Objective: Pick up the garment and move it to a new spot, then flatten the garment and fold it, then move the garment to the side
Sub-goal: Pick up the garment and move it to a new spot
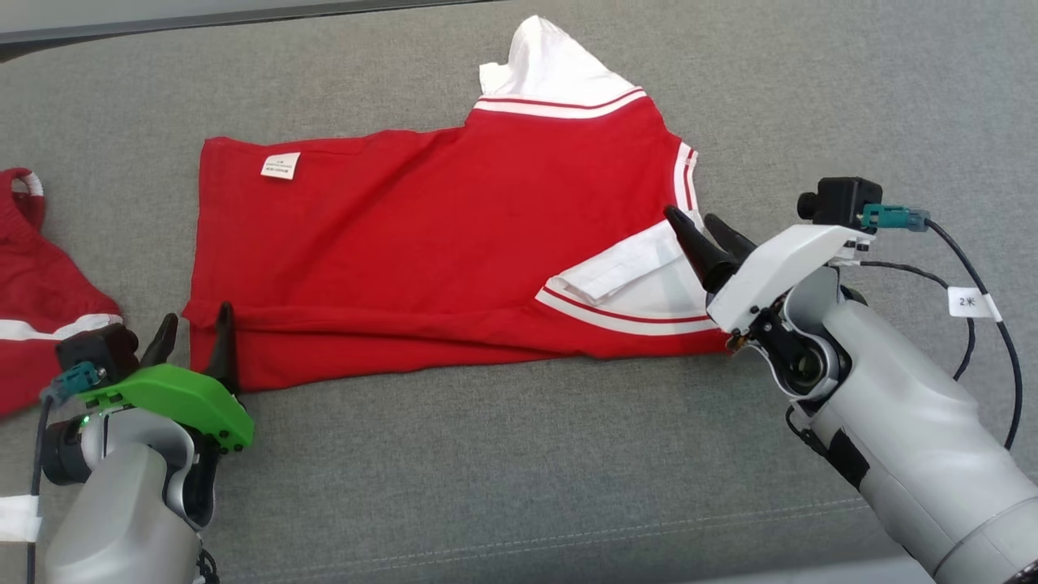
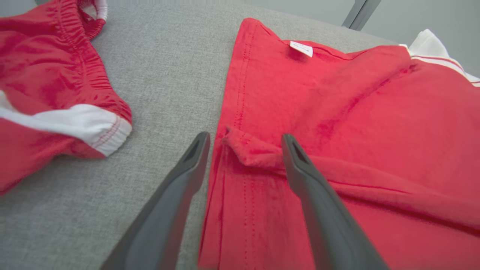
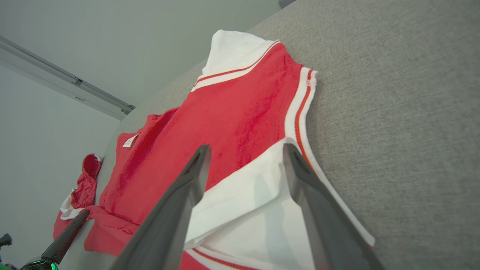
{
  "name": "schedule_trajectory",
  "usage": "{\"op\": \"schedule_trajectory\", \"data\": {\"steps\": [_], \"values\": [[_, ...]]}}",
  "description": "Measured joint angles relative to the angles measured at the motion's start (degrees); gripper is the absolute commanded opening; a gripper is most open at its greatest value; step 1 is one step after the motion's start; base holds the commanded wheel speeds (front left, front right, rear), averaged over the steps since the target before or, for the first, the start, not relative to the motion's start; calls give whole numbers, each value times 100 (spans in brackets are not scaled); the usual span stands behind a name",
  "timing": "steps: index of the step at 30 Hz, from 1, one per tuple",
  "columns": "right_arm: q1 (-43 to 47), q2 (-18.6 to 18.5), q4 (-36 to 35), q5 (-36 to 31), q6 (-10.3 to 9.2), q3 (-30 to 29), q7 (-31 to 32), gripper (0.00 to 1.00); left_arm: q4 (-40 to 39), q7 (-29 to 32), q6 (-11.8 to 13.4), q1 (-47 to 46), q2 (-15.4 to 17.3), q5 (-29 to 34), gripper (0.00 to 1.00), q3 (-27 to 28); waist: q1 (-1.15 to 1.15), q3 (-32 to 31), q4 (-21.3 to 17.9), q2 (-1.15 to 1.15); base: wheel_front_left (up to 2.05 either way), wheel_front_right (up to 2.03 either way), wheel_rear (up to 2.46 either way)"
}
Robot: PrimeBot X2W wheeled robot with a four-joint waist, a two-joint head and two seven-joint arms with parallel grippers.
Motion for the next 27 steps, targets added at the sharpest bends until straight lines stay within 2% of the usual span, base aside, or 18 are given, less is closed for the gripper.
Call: {"op": "schedule_trajectory", "data": {"steps": [9, 14, 20, 27], "values": [[495, -549, -612, -37, 0, 393, -693, 100, -332, -257, 7, 497, -121, 94, 100, 33, 0, -196, 42, 0, 0, 0, 0], [804, -850, -782, -352, 0, 643, -1118, 100, -1033, -267, 209, 1018, -136, 343, 100, 232, 0, -299, 51, 0, 0, 0, 0], [1101, -980, -875, -544, 0, 710, -1266, 100, -1615, -283, 404, 1512, -189, 566, 100, 466, 0, -330, 63, 0, 0, 0, 0], [1336, -1017, -820, -820, 0, 672, -1315, 100, -1782, -283, 453, 1696, -220, 723, 100, 634, 0, -234, 50, 0, 0, 0, 0]]}}
